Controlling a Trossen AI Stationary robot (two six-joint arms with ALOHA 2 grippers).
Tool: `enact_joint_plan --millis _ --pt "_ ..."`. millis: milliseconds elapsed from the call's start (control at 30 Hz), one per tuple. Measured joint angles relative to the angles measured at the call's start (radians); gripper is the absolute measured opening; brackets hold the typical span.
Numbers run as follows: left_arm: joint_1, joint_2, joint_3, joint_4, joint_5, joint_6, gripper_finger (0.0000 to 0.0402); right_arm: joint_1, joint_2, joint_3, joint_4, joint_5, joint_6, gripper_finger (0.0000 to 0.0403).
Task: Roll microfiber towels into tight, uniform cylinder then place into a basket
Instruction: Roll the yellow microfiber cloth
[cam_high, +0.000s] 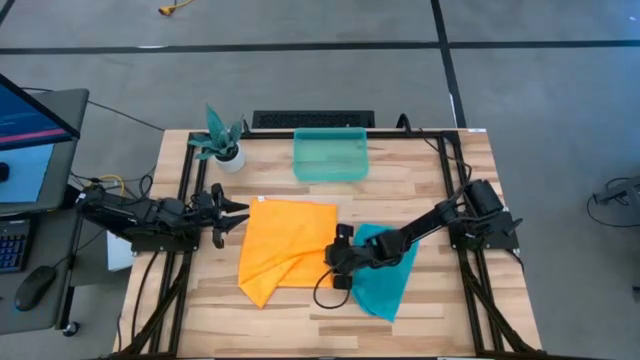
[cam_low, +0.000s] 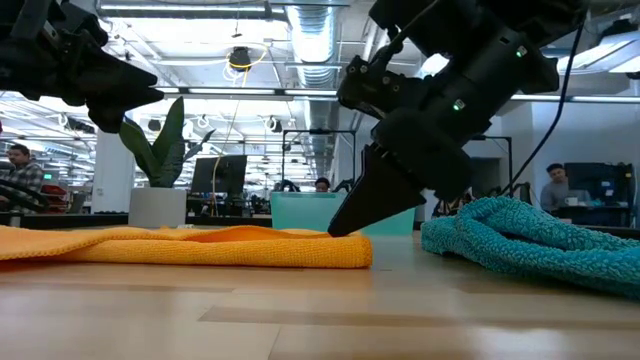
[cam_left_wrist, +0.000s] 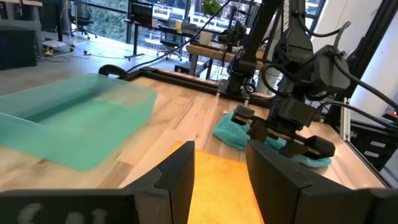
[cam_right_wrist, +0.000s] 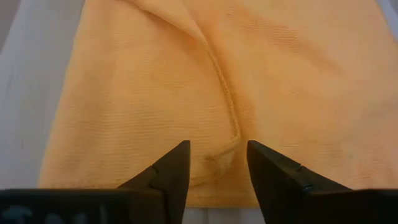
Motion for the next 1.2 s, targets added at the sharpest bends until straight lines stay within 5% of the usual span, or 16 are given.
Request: enact_joint_plan --millis 500,900,1200 --pt "0.000 0.000 0.000 0.000 -0.001 0.000 0.0135 -0.004 0.024 -0.001 0.005 0.005 0.031 0.0125" --pt "0.000 0.000 0.000 0.000 -0.001 0.000 0.0135 -0.004 0.024 -0.001 0.004 0.006 0.019 0.0011" --pt "0.000 0.000 -0.001 -0.001 0.030 -0.019 0.0135 -0.004 0.010 -0.001 0.025 0.024 0.006 0.0015"
